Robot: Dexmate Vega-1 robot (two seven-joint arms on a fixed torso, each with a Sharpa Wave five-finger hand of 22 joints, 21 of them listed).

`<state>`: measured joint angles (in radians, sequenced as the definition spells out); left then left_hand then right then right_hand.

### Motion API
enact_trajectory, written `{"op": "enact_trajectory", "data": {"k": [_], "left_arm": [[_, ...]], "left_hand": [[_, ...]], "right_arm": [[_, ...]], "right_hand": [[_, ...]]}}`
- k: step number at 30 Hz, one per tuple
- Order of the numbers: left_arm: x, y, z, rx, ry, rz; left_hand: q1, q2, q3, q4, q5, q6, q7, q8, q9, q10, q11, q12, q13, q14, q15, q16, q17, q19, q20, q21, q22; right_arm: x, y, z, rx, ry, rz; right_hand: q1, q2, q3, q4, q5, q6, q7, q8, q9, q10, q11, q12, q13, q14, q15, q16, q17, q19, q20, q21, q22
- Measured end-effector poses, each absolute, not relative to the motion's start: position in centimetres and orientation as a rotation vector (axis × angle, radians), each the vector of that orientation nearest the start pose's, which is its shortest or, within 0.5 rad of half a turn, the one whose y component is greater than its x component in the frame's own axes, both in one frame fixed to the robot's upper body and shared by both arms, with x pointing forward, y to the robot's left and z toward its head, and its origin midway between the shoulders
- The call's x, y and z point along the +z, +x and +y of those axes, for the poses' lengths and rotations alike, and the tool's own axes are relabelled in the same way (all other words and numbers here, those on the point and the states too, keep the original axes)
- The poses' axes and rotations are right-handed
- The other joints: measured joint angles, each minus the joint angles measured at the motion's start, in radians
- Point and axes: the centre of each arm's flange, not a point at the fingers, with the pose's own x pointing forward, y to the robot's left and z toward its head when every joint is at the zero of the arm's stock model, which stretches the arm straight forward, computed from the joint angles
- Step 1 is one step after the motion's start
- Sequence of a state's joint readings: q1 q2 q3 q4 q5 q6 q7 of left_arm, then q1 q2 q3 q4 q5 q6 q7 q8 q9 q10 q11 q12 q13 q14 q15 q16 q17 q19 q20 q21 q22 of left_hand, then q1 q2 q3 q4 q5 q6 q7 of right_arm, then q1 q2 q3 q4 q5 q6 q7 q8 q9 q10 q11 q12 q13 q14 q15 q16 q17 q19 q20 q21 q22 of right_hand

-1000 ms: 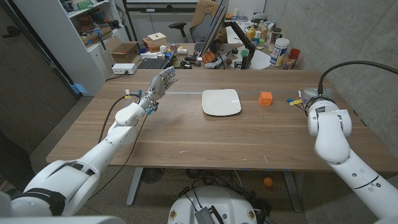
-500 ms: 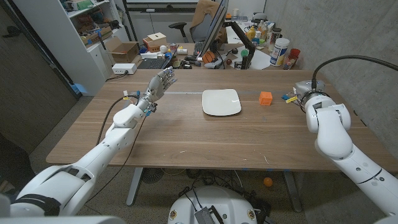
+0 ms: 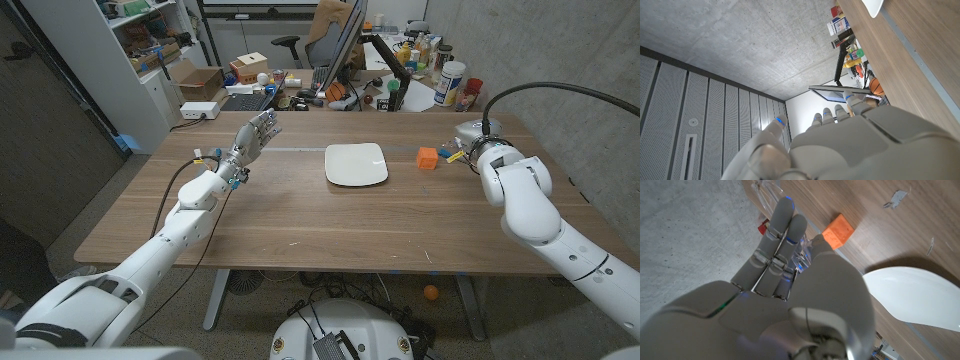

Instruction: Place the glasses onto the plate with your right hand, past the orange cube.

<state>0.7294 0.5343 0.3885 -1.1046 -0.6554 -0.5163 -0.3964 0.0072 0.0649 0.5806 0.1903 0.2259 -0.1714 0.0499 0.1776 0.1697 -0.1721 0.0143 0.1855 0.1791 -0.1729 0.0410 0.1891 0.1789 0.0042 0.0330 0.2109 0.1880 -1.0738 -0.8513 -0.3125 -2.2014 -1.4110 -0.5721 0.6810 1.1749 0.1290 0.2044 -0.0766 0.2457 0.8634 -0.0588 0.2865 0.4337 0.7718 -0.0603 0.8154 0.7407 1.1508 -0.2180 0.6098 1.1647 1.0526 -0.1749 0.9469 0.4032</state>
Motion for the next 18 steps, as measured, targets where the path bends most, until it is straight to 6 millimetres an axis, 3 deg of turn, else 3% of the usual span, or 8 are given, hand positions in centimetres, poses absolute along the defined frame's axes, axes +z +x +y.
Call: {"op": "enact_trajectory", "data": {"k": [18], "left_arm": [[0.0, 63.2, 32.6, -0.36, 0.122, -0.774]], "left_hand": [[0.0, 0.0, -0.004, -0.004, 0.0, 0.004, -0.004, 0.0, 0.0, 0.0, 0.0, 0.0, 0.0, -0.004, 0.004, 0.0, 0.0, -0.006, 0.007, 0.0, 0.0]], "right_arm": [[7.1, 49.7, -25.8, -0.45, -1.957, -0.308]], "right_hand": [[0.005, -0.005, 0.004, -0.004, 0.0, 0.02, 0.001, 0.0, -0.001, 0.006, 0.005, 0.013, 0.008, 0.013, -0.002, -0.004, 0.014, -0.011, 0.004, 0.029, -0.009]]}}
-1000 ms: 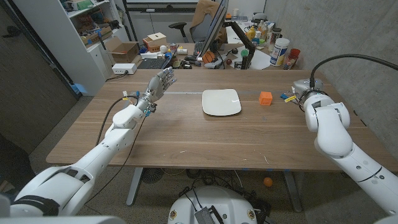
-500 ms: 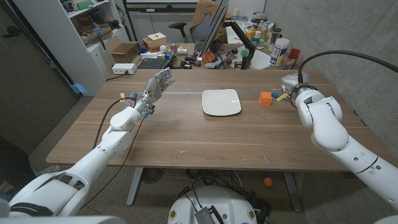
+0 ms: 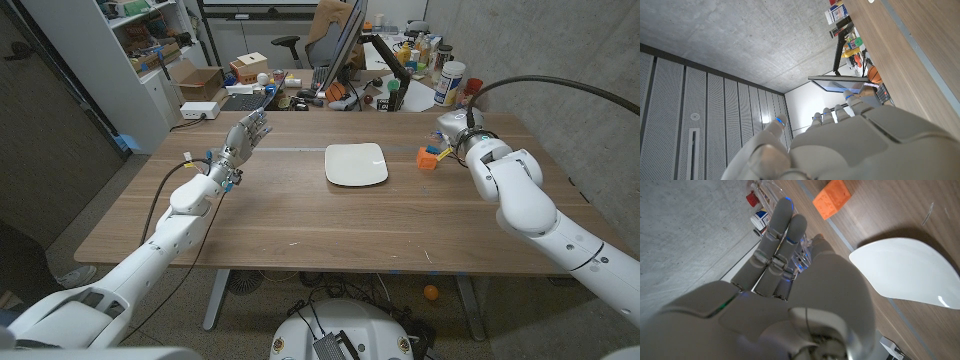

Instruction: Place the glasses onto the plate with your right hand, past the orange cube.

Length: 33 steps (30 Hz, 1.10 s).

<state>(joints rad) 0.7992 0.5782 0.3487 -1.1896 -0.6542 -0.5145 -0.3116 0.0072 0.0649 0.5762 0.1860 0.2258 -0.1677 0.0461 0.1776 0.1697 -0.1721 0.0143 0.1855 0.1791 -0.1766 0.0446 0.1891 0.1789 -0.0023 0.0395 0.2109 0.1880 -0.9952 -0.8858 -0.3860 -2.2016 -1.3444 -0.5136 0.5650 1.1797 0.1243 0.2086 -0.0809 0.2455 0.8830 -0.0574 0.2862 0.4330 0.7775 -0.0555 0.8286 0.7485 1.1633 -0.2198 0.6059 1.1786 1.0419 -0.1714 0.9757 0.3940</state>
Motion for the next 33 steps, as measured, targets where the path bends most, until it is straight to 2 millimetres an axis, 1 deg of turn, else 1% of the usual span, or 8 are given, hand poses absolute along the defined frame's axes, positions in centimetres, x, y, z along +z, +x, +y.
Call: {"op": "enact_trajectory", "data": {"k": [3, 4, 16, 19, 22, 26, 29, 33], "left_arm": [[0.0, 63.1, 32.9, -0.349, 0.12, -0.774], [0.0, 63.0, 33.3, -0.334, 0.118, -0.775], [0.1, 62.4, 35.3, -0.273, 0.114, -0.781], [0.2, 62.2, 35.8, -0.26, 0.115, -0.782], [0.3, 62.2, 36.2, -0.25, 0.112, -0.783], [0.3, 62.2, 36.7, -0.24, 0.109, -0.782], [0.2, 62.1, 37.0, -0.234, 0.106, -0.784], [0.2, 62.0, 37.5, -0.226, 0.105, -0.785]], "left_hand": [[0.0, 0.0, 0.0, 0.0, 0.0, 0.0, 0.0, 0.0, 0.0, 0.0, 0.0, 0.0, 0.0, 0.005, 0.005, 0.0, 0.0, 0.0, 0.0, 0.0, 0.0], [0.0, 0.0, 0.0, 0.0, 0.0, 0.0, 0.0, 0.0, 0.0, 0.0, 0.0, 0.0, 0.0, 0.005, 0.005, 0.0, 0.0, 0.0, 0.0, 0.0, 0.0], [0.0, 0.0, 0.0, 0.0, 0.0, 0.0, 0.0, 0.0, 0.0, 0.0, 0.0, 0.0, 0.0, 0.005, 0.005, 0.0, 0.0, 0.0, 0.0, 0.0, 0.0], [0.0, 0.0, 0.0, 0.0, 0.0, 0.0, 0.0, 0.0, 0.0, 0.0, 0.0, 0.0, 0.0, 0.005, 0.005, 0.0, 0.0, 0.0, 0.0, 0.0, 0.0], [0.0, 0.0, 0.0, 0.0, 0.0, 0.0, 0.0, 0.0, 0.0, 0.0, 0.0, 0.0, 0.0, 0.005, 0.005, 0.0, 0.0, 0.0, 0.0, 0.0, 0.0], [0.0, 0.0, 0.0, 0.0, 0.0, 0.0, 0.0, 0.0, 0.0, 0.0, 0.0, 0.0, 0.0, 0.005, 0.005, 0.0, 0.0, 0.0, 0.0, 0.0, 0.0], [0.0, 0.0, 0.0, 0.0, 0.0, 0.0, 0.0, 0.0, 0.0, 0.0, 0.0, 0.0, 0.0, 0.005, 0.005, 0.0, 0.0, 0.0, 0.0, 0.0, 0.0], [0.0, 0.0, 0.0, 0.0, 0.0, 0.0, 0.0, 0.0, 0.0, 0.0, 0.0, 0.0, 0.0, 0.005, 0.005, 0.0, 0.0, 0.0, 0.0, 0.0, 0.0]], "right_arm": [[7.4, 49.7, -25.2, -0.447, -1.962, -0.338], [7.5, 49.7, -24.9, -0.444, -1.965, -0.353], [8.4, 50.4, -22.5, -0.408, -1.99, -0.448], [8.6, 50.6, -21.8, -0.397, -1.998, -0.474], [9.1, 51.0, -20.7, -0.384, -2.005, -0.507], [9.4, 51.3, -19.9, -0.373, -2.015, -0.532], [9.8, 51.6, -18.9, -0.363, -2.022, -0.564], [10.2, 52.0, -18.0, -0.354, -2.033, -0.598]], "right_hand": [[0.0, 0.0, 0.0, 0.0, 0.0, 0.002, -0.002, 0.006, 0.0, 0.004, -0.003, 0.0, 0.0, 0.0, 0.0, 0.0, 0.001, -0.004, -0.003, 0.002, 0.0], [0.0, 0.0, 0.0, 0.0, 0.0, 0.002, -0.002, 0.006, 0.001, 0.004, -0.003, 0.0, 0.001, 0.0, 0.0, 0.0, 0.004, -0.005, -0.002, 0.002, 0.0], [0.0, 0.0, 0.0, 0.0, 0.0, 0.001, -0.002, 0.006, 0.001, 0.004, -0.004, 0.0, 0.003, 0.0, 0.0, -0.011, 0.005, -0.007, 0.0, 0.019, -0.005], [0.002, -0.002, 0.0, 0.0, 0.0, 0.001, -0.001, 0.006, 0.001, 0.004, -0.004, 0.0, 0.003, 0.0, 0.0, -0.011, 0.004, -0.014, 0.007, 0.023, -0.007], [0.002, -0.002, 0.0, 0.0, 0.0, 0.001, -0.001, 0.006, 0.001, 0.004, -0.004, -0.004, 0.006, 0.0, 0.0, -0.015, 0.007, -0.014, 0.007, 0.023, -0.009], [0.002, -0.002, 0.0, 0.0, 0.0, 0.001, -0.001, 0.006, 0.001, 0.004, -0.004, -0.002, 0.009, 0.0, 0.0, -0.015, 0.009, -0.018, 0.004, 0.031, -0.009], [0.002, -0.002, 0.0, 0.0, 0.0, 0.001, -0.001, 0.006, 0.001, 0.003, -0.004, 0.0, 0.009, 0.0, 0.0, -0.015, 0.009, -0.018, 0.003, 0.038, -0.014], [0.003, -0.003, 0.0, 0.0, 0.0, 0.001, -0.002, 0.006, 0.001, 0.003, -0.004, 0.0, 0.009, 0.0, 0.0, -0.015, 0.009, -0.025, 0.011, 0.039, -0.014]]}}
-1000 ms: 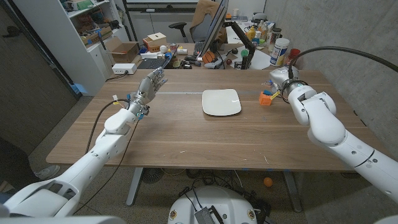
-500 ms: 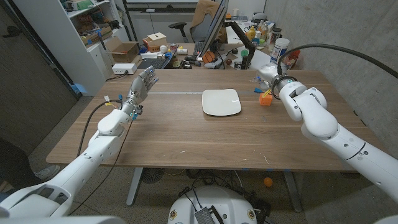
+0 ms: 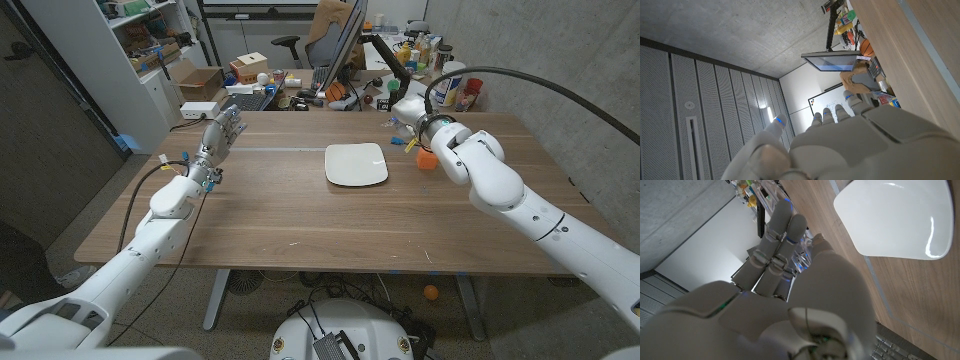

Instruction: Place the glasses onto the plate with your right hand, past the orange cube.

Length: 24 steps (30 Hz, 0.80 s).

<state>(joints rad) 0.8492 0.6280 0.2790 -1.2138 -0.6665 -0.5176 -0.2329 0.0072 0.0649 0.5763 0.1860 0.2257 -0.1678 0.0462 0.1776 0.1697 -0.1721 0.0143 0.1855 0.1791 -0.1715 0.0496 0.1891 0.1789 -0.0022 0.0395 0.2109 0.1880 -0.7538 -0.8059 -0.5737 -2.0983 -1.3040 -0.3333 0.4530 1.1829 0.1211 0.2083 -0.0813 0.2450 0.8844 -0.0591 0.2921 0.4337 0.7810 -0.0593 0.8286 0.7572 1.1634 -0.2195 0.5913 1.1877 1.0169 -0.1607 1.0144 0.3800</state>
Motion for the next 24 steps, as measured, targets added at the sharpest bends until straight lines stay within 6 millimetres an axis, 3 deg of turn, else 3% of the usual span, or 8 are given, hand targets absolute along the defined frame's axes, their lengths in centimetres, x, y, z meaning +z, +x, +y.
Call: {"op": "enact_trajectory", "data": {"k": [24], "left_arm": [[0.0, 61.9, 38.4, -0.217, 0.094, -0.792]], "left_hand": [[0.0, 0.0, 0.0, 0.0, 0.0, 0.0, 0.0, 0.0, 0.0, 0.0, 0.0, 0.0, 0.0, 0.0, 0.0, 0.0, 0.0, 0.002, 0.002, 0.0, 0.0]], "right_arm": [[12.5, 53.8, -13.6, -0.315, -2.08, -0.75]], "right_hand": [[0.003, -0.003, -0.002, -0.001, -0.002, 0.011, -0.007, 0.004, 0.005, 0.0, 0.0, 0.0, 0.005, 0.002, 0.002, -0.012, 0.005, -0.022, 0.007, 0.025, -0.014]]}}
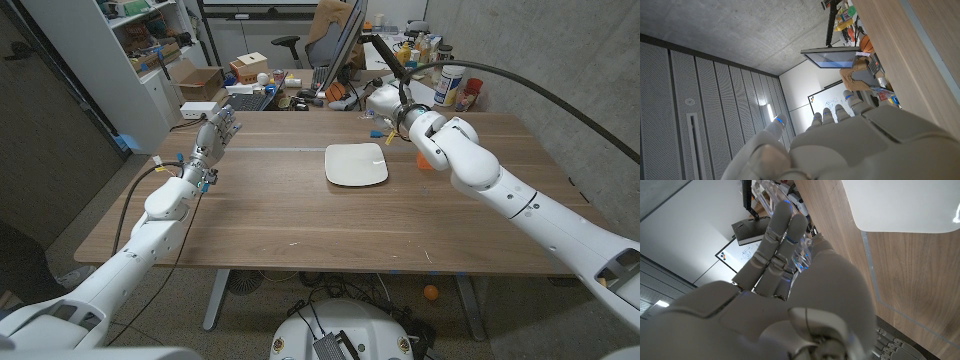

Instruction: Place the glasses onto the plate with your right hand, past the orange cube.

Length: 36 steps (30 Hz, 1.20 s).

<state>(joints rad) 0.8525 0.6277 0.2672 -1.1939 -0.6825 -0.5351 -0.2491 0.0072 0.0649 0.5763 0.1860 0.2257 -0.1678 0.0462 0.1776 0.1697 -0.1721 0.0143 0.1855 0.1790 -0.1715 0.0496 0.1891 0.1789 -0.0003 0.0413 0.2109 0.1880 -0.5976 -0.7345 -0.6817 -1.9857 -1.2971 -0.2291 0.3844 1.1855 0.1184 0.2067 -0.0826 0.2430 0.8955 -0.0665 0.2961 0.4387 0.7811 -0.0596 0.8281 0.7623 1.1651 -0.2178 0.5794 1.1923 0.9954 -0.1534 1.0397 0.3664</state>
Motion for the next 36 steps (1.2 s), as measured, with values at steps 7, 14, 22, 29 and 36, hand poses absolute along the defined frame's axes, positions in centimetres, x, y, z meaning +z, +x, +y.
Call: {"op": "enact_trajectory", "data": {"k": [7, 14, 22, 29, 36], "left_arm": [[-0.1, 61.8, 38.5, -0.214, 0.089, -0.795], [-0.4, 61.8, 38.7, -0.211, 0.085, -0.792], [-0.6, 61.6, 38.7, -0.211, 0.082, -0.794], [-0.7, 61.5, 38.7, -0.214, 0.082, -0.794], [-0.8, 61.3, 38.7, -0.218, 0.085, -0.794]], "left_hand": [[0.0, 0.0, 0.0, 0.0, 0.0, 0.0, 0.0, 0.0, 0.0, 0.0, 0.0, 0.0, 0.0, 0.0, 0.0, 0.0, 0.0, 0.0, 0.0, 0.0, 0.0], [0.0, 0.0, 0.0, 0.0, 0.0, 0.0, 0.0, 0.0, 0.0, 0.0, 0.0, 0.0, 0.0, 0.0, 0.0, 0.0, 0.0, 0.0, 0.0, 0.0, 0.0], [0.0, 0.0, 0.0, 0.0, 0.0, 0.0, 0.0, 0.0, 0.0, 0.0, 0.0, 0.0, 0.0, 0.0, 0.0, 0.0, 0.0, 0.0, 0.0, 0.0, 0.0], [0.0, 0.0, 0.0, 0.0, 0.0, 0.0, 0.0, 0.0, 0.0, 0.0, 0.0, 0.0, 0.0, 0.0, 0.0, 0.0, 0.0, 0.0, 0.0, 0.0, 0.0], [0.0, 0.0, 0.0, 0.0, 0.0, 0.0, 0.0, 0.0, 0.0, 0.0, 0.0, 0.0, 0.0, 0.0, 0.0, 0.0, 0.0, 0.0, 0.0, 0.0, 0.0]], "right_arm": [[13.0, 54.1, -12.1, -0.296, -2.096, -0.802], [13.3, 54.1, -10.6, -0.275, -2.111, -0.856], [13.6, 54.5, -9.2, -0.242, -2.118, -0.892], [13.4, 55.6, -8.3, -0.209, -2.111, -0.893], [13.0, 57.2, -7.7, -0.179, -2.111, -0.871]], "right_hand": [[0.0, 0.0, 0.0, 0.0, -0.001, 0.002, 0.002, 0.004, 0.005, 0.001, -0.001, -0.004, 0.0, 0.0, 0.0, 0.0, 0.0, -0.011, 0.004, 0.008, 0.0], [0.0, 0.0, -0.001, -0.001, -0.001, 0.007, 0.004, 0.004, 0.004, 0.001, -0.002, -0.004, 0.0, 0.0, 0.0, -0.007, 0.0, -0.018, 0.003, 0.018, -0.005], [0.008, -0.008, -0.002, 0.0, -0.001, 0.007, 0.004, 0.004, 0.004, 0.001, -0.002, -0.005, 0.003, 0.002, 0.002, -0.014, -0.003, -0.027, 0.012, 0.029, -0.009], [0.008, -0.008, -0.002, 0.0, -0.001, 0.007, 0.004, 0.003, 0.004, 0.004, 0.001, -0.003, 0.004, 0.002, 0.002, -0.022, -0.003, -0.034, 0.013, 0.037, -0.014], [0.009, -0.009, -0.002, 0.0, -0.002, 0.007, 0.004, 0.003, 0.004, 0.005, 0.002, -0.003, 0.004, 0.002, 0.002, -0.023, -0.003, -0.036, 0.014, 0.044, -0.019]]}}
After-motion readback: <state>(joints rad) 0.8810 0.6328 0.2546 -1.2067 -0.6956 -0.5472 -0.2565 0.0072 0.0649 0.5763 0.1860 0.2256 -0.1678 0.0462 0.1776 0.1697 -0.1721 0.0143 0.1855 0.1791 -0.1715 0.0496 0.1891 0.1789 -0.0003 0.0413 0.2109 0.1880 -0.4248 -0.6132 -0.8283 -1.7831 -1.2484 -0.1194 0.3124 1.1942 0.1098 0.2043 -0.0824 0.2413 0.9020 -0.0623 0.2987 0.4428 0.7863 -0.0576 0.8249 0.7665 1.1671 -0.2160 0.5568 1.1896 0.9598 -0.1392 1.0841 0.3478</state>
